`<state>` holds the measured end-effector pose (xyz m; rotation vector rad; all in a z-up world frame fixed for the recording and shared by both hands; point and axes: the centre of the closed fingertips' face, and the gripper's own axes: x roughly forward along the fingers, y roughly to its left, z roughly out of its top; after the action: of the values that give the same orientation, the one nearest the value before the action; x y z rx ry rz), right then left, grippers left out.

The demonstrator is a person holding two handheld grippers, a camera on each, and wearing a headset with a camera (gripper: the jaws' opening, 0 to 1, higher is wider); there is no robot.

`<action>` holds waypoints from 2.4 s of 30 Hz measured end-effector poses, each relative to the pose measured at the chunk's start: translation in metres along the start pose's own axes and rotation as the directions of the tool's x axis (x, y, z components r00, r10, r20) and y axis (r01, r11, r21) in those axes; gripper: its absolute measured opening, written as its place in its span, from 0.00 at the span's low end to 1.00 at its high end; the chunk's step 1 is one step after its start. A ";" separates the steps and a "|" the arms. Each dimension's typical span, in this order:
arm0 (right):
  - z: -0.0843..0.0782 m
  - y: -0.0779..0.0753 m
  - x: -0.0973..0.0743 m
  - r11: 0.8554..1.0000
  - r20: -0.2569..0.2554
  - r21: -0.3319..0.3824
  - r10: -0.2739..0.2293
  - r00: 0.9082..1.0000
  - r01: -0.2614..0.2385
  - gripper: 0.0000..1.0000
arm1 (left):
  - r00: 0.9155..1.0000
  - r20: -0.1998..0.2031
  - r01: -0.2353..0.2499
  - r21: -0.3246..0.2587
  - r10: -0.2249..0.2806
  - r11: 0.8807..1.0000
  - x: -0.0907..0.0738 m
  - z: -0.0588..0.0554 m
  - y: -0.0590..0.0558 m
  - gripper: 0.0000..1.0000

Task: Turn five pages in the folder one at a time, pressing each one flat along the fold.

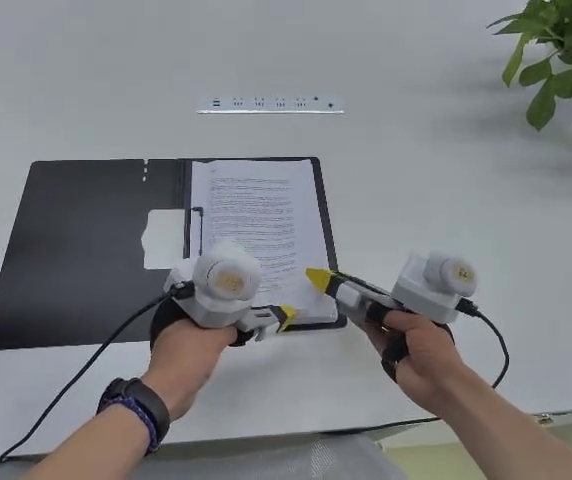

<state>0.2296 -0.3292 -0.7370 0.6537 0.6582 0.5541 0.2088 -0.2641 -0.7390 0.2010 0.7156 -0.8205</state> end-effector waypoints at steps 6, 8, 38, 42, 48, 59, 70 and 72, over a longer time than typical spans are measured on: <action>0.004 0.005 -0.001 1.000 0.030 0.000 -0.010 0.999 0.010 0.02 | 1.000 0.016 -0.007 0.013 0.006 1.000 -0.023 0.000 0.003 0.59; 0.005 0.008 0.000 1.000 0.035 0.003 -0.007 0.999 0.007 0.00 | 1.000 0.026 -0.008 0.015 0.008 1.000 -0.029 0.002 0.004 0.59; 0.003 0.090 0.043 0.995 0.060 -0.038 0.097 0.993 -0.095 0.00 | 0.986 0.135 -0.094 -0.019 0.096 0.995 -0.128 -0.009 0.034 0.62; 0.000 0.106 0.053 0.992 0.049 -0.046 0.119 0.992 -0.116 0.00 | 0.983 0.142 -0.110 -0.042 0.115 0.993 -0.138 -0.015 0.041 0.62; -0.005 0.126 0.069 0.987 0.036 -0.055 0.150 0.988 -0.148 0.00 | 0.984 0.122 -0.123 -0.053 0.129 0.991 -0.151 -0.027 0.044 0.63; -0.026 0.158 0.096 0.978 -0.003 -0.064 0.197 0.980 -0.196 0.00 | 0.976 0.152 -0.142 -0.095 0.155 0.985 -0.173 -0.034 0.050 0.63; -0.054 0.180 0.123 0.974 -0.043 -0.028 0.225 0.973 -0.226 0.00 | 0.970 0.166 -0.159 -0.117 0.177 0.980 -0.194 -0.046 0.064 0.63; -0.060 0.183 0.129 0.974 -0.052 -0.016 0.226 0.973 -0.227 0.00 | 0.967 0.170 -0.166 -0.135 0.187 0.977 -0.199 -0.050 0.070 0.63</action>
<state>0.2262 -0.1015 -0.6938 0.7006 0.6267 0.7906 0.1412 -0.0761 -0.6537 0.0783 0.5632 -0.6142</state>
